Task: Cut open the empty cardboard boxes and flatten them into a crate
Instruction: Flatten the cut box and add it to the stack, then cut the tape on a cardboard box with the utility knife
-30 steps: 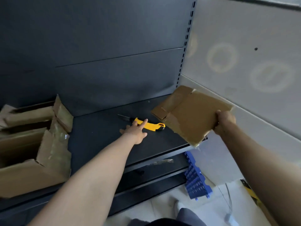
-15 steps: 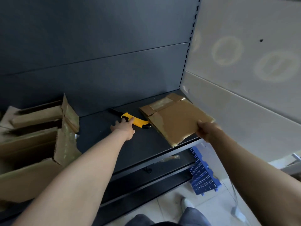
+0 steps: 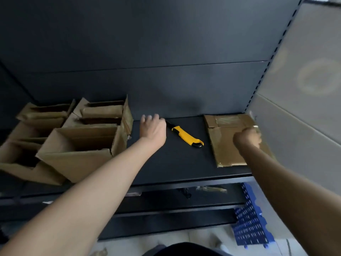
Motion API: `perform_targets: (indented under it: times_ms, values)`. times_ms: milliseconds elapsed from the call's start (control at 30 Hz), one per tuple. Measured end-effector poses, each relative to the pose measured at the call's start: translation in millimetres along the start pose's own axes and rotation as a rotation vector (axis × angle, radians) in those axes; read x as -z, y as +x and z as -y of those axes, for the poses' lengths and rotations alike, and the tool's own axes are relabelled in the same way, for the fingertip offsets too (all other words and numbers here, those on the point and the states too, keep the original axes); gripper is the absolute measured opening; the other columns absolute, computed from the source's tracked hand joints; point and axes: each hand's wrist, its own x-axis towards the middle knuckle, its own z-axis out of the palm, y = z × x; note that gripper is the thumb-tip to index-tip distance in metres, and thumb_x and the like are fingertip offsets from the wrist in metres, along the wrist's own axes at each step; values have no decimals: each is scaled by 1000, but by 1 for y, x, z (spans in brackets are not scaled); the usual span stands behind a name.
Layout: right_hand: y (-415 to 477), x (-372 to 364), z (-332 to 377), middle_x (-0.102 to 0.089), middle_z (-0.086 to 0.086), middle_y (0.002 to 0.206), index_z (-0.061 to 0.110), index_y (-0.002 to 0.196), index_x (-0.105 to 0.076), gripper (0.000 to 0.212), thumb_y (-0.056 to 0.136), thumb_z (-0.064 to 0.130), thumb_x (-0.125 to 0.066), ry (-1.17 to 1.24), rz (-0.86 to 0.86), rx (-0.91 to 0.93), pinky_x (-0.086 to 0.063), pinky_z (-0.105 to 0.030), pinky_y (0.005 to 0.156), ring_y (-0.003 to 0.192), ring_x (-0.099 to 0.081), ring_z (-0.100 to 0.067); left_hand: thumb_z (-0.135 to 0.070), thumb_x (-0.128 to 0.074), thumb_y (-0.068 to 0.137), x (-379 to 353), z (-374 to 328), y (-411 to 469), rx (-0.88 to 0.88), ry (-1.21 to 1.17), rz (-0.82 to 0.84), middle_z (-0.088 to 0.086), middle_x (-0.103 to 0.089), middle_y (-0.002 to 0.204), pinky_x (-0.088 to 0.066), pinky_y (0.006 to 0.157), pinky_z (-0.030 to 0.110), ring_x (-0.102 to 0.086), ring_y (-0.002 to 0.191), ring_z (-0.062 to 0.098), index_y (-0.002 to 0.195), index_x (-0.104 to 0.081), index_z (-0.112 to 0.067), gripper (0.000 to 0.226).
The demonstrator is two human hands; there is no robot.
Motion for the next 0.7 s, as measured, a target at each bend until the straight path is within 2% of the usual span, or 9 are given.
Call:
perform_targets:
  times_ms: [133,200,267,333,367,467,600,633,700]
  values:
    - [-64,-25,62,-64,-8,118,9,115,-64,29,92,5,-46,-92,363,471,-50,-31,78,109,-61,-26,-19,-62,83,17,29,-19,185,93,-141,12,-45,128,-35,95,41,-42,117,31,127,-48,-8,47]
    - [-93,-43,78,-64,-5,117,11,114,-65,30,92,2,-47,-141,490,587,-48,-24,70,106,-62,-23,-21,-66,82,20,44,-30,349,69,-116,16,-41,130,-37,92,43,-42,116,33,129,-40,-7,56]
    - [-113,-58,91,-64,-12,118,6,115,-64,27,91,9,-51,-14,693,532,-42,-19,62,94,-61,-21,-18,-65,84,20,59,-39,515,-25,-31,18,-40,132,-40,89,43,-45,116,35,131,-34,-6,57]
    - [-123,-70,96,-63,-16,118,2,114,-64,29,90,15,-55,-39,783,584,-37,-18,57,72,-52,-14,-11,-54,91,16,71,-46,623,-158,54,20,-47,128,-42,78,40,-53,112,35,134,-30,-6,49]
    - [-127,-72,98,-64,-16,114,1,114,-64,29,90,16,-56,-72,824,607,-36,-19,56,70,-50,-13,-9,-48,94,15,75,-49,648,-199,72,20,-52,125,-41,73,38,-56,110,35,136,-29,-5,46]
    - [-131,-78,99,-58,-10,96,0,116,-63,33,92,20,-54,-116,888,649,-40,-21,60,82,-50,-17,-9,-41,98,19,79,-58,684,-236,10,18,-59,121,-37,69,34,-58,108,34,136,-33,-5,40]
    - [-121,-79,96,-57,-9,96,-2,118,-61,43,95,33,-50,-84,943,605,-47,-36,85,87,-52,-21,-15,-44,98,55,84,-66,802,-369,-160,11,-60,110,-40,67,33,-59,104,30,132,-42,-5,36]
    - [-119,-79,95,-57,-9,96,-2,119,-60,48,95,38,-48,-74,942,585,-46,-38,86,87,-52,-22,-14,-48,96,66,88,-66,824,-423,-184,11,-58,116,-40,69,32,-58,107,30,133,-43,-7,39]
    - [-117,-74,93,-58,-7,92,2,114,-60,55,94,51,-44,-17,957,495,-46,-34,74,80,-52,-21,-18,-53,92,88,96,-67,900,-663,-196,8,-55,124,-41,69,30,-57,106,28,135,-44,-10,45]
